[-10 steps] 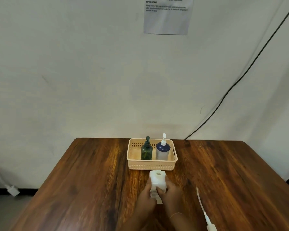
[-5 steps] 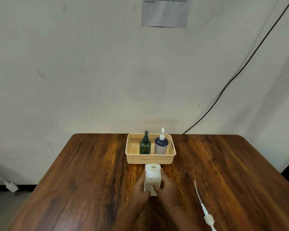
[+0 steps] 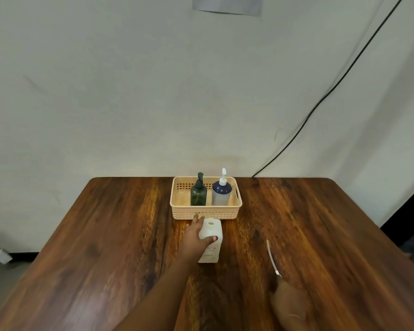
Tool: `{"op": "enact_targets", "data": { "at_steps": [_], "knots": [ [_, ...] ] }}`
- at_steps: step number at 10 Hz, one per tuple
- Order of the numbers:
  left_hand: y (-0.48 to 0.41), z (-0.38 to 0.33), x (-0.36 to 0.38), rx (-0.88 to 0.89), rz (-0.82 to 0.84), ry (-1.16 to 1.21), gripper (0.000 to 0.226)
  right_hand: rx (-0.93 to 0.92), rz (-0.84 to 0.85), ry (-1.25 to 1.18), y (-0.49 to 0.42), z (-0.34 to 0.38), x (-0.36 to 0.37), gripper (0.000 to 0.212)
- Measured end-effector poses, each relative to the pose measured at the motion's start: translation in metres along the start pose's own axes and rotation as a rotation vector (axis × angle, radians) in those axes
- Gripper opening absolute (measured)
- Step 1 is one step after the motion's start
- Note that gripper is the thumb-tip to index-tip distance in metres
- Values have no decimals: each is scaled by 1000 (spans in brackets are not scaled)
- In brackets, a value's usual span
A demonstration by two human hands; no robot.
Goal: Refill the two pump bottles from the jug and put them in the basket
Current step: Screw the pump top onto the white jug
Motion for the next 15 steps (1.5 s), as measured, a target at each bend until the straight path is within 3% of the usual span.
{"op": "enact_targets", "data": {
  "at_steps": [3,5,7,12,13,15],
  "knots": [
    [-21,1,-2,-36,-25,8,70,-72,106,-280,-2,42,-32,39],
    [-22,6,1,-91,-25,-45,73,-304,72,-507,29,110,-113,25],
    [-27,6,1,-124,-18,-63,74,-340,305,-702,51,154,-157,11],
    [-29,4,0,-127,-4,-153,76,-298,451,-715,46,171,-157,32],
    [-28,4,-1,-111,-10,-172,76,-246,497,-663,49,176,-156,18],
    [-29,1,-4,-146,-18,-181,77,-200,446,-678,22,192,-147,11]
  ]
}}
Point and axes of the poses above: each hand's wrist, its own y-axis away from the middle knuckle, its own x-axis out of the palm, z = x × y, the point moved 5 cm from there along -y, towards the middle knuckle, and after that the axes turned 7 degrees about -z, right-handed, at the moved point
